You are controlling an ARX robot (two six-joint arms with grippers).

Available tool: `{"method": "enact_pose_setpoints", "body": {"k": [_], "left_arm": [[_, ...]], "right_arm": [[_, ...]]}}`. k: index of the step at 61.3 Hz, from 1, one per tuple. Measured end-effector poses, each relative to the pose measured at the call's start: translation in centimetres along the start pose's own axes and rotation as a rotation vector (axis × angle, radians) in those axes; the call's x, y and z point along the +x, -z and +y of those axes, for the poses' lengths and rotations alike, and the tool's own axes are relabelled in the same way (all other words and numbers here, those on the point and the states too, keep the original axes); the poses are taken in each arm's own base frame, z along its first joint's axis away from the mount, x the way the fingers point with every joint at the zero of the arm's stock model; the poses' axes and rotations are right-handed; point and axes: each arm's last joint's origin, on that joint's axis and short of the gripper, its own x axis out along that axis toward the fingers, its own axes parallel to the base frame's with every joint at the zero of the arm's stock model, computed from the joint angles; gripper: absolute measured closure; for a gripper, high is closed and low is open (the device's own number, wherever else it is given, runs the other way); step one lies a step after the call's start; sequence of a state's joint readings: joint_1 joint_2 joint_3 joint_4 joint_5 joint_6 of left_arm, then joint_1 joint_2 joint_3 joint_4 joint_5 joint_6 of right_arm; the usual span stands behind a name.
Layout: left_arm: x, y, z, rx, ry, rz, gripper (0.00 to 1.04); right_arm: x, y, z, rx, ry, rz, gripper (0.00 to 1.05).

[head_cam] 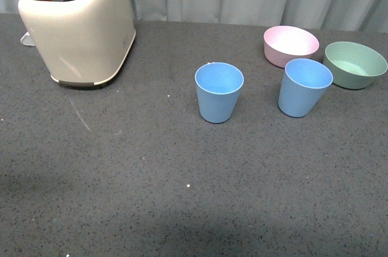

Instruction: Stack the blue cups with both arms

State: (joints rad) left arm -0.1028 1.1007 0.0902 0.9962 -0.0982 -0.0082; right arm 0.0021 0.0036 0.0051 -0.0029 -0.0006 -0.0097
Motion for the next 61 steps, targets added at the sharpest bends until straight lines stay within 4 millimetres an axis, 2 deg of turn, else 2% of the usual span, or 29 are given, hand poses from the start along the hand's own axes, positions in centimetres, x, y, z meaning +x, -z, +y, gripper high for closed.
{"method": "enact_pose_setpoints", "body": {"k": [17,61], "left_arm": [[-2.2,0.0,1.5,-0.001,-0.007,-0.001,1.01],[-5.5,-1.0,1.5,-0.001,-0.002,-0.034,1.01]], "right_arm": [[0.0,0.0,0.0,0.0,0.002,0.0,0.1],[0.0,0.0,0.0,0.0,0.002,0.0,0.1]]}}
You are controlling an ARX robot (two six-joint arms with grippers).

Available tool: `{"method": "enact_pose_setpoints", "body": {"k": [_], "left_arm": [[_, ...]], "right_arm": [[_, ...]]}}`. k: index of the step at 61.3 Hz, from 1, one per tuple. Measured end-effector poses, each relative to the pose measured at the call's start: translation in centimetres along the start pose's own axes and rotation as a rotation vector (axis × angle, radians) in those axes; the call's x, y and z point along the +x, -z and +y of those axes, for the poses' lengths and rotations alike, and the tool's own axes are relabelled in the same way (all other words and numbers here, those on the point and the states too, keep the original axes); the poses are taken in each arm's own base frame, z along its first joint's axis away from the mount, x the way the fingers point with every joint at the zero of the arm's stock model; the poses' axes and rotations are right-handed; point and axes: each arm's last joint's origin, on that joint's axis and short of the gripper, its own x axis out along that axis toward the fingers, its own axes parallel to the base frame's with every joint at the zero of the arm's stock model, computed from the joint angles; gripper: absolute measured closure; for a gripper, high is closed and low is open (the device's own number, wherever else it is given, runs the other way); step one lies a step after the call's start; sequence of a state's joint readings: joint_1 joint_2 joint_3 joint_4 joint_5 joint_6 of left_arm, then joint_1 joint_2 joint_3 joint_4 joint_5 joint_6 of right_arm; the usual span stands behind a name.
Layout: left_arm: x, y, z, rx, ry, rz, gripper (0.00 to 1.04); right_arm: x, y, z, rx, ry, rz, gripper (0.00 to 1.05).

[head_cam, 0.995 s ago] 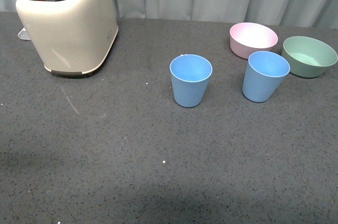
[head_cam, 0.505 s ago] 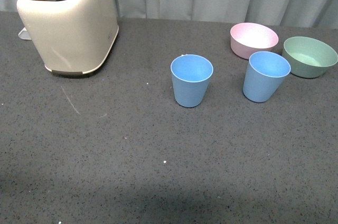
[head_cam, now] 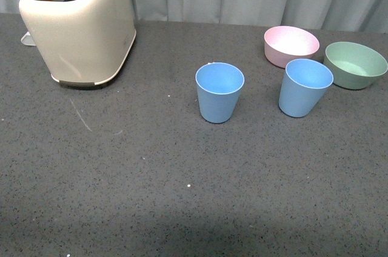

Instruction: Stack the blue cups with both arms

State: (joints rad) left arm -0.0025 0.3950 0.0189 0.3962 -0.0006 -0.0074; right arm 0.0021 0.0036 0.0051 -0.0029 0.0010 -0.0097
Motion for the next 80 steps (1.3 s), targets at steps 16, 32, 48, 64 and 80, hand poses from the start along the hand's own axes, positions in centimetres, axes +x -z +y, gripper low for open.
{"method": "enact_pose_setpoints", "body": {"k": [16,32,48,64,80], "left_arm": [[-0.8,-0.1,0.0,0.0,0.0,-0.003,1.01],[-1.3,0.0,0.0,0.0,0.0,-0.003,1.01],[-2.6,0.3,0.0,0.0,0.001,0.006,1.01],[-2.6,0.2,0.0,0.0,0.0,0.003,0.84],[-2.6,0.2,0.0,0.0,0.0,0.003,0.38]], "right_arm": [[0.0,0.0,0.0,0.0,0.0,0.0,0.1],[0.0,0.0,0.0,0.0,0.0,0.0,0.1],[0.0,0.0,0.0,0.0,0.0,0.0,0.1],[0.0,0.0,0.0,0.0,0.0,0.0,0.1],[0.0,0.1,0.0,-0.019,0.009,0.022,0.1]]}}
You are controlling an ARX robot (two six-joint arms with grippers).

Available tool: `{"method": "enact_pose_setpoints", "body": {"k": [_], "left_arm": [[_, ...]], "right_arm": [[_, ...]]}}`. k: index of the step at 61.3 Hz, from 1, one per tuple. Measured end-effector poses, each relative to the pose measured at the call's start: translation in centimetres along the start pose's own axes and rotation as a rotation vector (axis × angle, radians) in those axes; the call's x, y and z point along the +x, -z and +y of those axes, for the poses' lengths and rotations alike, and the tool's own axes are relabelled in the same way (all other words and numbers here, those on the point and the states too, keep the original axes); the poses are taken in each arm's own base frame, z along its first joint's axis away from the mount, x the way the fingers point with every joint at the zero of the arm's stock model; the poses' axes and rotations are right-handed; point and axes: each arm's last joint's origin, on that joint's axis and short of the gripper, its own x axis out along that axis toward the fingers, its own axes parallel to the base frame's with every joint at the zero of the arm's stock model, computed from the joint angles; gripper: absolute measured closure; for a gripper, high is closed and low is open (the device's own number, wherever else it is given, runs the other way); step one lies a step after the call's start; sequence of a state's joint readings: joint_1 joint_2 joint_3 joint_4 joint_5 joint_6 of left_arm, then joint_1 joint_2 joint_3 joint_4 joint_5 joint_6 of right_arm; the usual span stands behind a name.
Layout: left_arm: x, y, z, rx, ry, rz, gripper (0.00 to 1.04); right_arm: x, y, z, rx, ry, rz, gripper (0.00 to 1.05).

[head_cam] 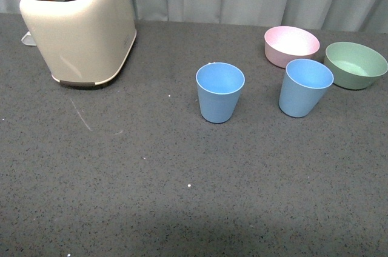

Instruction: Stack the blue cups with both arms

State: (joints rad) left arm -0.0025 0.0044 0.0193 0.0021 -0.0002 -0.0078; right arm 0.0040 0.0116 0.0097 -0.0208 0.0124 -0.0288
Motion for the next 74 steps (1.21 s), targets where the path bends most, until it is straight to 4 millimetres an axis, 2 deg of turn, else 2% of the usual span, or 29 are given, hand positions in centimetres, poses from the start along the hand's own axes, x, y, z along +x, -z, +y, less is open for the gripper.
{"method": "enact_pose_setpoints", "body": {"k": [5,10,14,19,20,30,42,51,62,74], "left_arm": [[0.0,0.0,0.0,0.0,0.001,0.0,0.22],[0.0,0.0,0.0,0.0,0.0,0.0,0.06],[0.0,0.0,0.0,0.002,0.0,0.0,0.07],[0.0,0.0,0.0,0.002,0.0,0.0,0.07],[0.0,0.0,0.0,0.002,0.0,0.0,0.07],[0.0,0.0,0.0,0.002,0.0,0.0,0.07],[0.0,0.0,0.0,0.002,0.0,0.0,0.07],[0.0,0.0,0.0,0.002,0.0,0.0,0.07],[0.0,0.0,0.0,0.002,0.0,0.0,0.07],[0.0,0.0,0.0,0.002,0.0,0.0,0.07]], "right_arm": [[0.4,0.1,-0.1,-0.087,0.016,0.13,0.1],[1.7,-0.2,-0.3,-0.109,0.007,0.207,0.1],[3.8,-0.8,-0.1,-0.1,-0.026,0.233,0.1],[8.1,-1.9,0.4,-0.066,-0.069,0.284,0.1],[14.6,-0.8,1.1,0.01,-0.072,0.518,0.1],[20.7,0.5,2.4,0.058,-0.071,0.654,0.1],[26.2,1.5,4.7,0.085,-0.032,0.752,0.1],[28.2,3.2,6.1,0.11,0.009,0.848,0.1],[29.3,5.3,6.5,0.144,0.073,0.919,0.11],[30.1,6.5,6.5,0.173,0.115,0.952,0.4]]}}
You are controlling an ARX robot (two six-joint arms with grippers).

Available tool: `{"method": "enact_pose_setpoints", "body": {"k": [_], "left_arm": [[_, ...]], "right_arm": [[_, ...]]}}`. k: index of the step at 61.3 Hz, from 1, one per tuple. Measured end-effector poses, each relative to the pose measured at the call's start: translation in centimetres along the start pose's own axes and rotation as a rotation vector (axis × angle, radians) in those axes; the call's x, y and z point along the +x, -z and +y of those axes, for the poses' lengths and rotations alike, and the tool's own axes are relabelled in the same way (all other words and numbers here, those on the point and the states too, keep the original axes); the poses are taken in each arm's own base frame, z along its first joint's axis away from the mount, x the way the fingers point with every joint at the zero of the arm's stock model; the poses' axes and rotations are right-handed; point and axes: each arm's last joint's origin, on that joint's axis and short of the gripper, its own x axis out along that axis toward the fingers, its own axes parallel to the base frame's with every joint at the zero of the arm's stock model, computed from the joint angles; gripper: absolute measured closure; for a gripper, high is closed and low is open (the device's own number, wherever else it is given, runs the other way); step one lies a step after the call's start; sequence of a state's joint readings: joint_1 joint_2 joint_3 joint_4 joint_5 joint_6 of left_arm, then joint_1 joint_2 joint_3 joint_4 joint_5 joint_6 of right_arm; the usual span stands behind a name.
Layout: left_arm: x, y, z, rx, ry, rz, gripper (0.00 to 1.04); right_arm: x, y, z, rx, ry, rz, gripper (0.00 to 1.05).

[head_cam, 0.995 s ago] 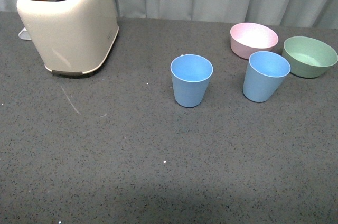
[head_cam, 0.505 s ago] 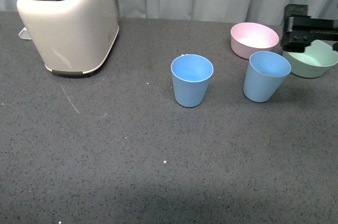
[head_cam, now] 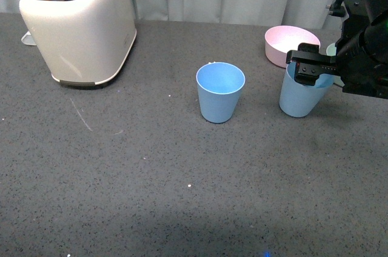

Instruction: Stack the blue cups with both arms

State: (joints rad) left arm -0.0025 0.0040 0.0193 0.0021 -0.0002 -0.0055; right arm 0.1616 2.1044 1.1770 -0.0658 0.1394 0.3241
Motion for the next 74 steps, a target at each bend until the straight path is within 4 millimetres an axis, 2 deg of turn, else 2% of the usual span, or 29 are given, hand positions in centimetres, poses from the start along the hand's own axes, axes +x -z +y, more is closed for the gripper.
{"method": "enact_pose_setpoints", "body": {"k": [15,19,27,38,43,50,55,59,68,74], "left_arm": [[0.0,0.0,0.0,0.0,0.0,0.0,0.07],[0.0,0.0,0.0,0.0,0.0,0.0,0.07],[0.0,0.0,0.0,0.0,0.0,0.0,0.07],[0.0,0.0,0.0,0.0,0.0,0.0,0.07],[0.0,0.0,0.0,0.0,0.0,0.0,0.07],[0.0,0.0,0.0,0.0,0.0,0.0,0.07],[0.0,0.0,0.0,0.0,0.0,0.0,0.07],[0.0,0.0,0.0,0.0,0.0,0.0,0.07],[0.0,0.0,0.0,0.0,0.0,0.0,0.07],[0.0,0.0,0.0,0.0,0.0,0.0,0.07]], "right_arm": [[0.5,0.1,-0.3,0.02,0.011,0.018,0.75],[0.5,0.1,-0.3,0.028,0.009,0.017,0.88],[0.1,-0.2,-0.5,0.06,-0.022,0.015,1.04],[-0.7,0.0,-1.0,0.095,-0.054,0.013,1.04],[-1.7,-0.4,-1.1,0.111,-0.103,0.006,1.04],[-4.2,-1.7,-0.6,0.113,-0.206,-0.015,1.04],[-6.5,-2.7,0.9,0.083,-0.289,-0.044,1.04],[-7.5,-3.0,2.1,0.06,-0.338,-0.042,1.04],[-8.7,-2.4,5.1,-0.01,-0.388,-0.016,1.04],[-9.0,-1.9,6.5,-0.041,-0.409,-0.001,1.04]]}}
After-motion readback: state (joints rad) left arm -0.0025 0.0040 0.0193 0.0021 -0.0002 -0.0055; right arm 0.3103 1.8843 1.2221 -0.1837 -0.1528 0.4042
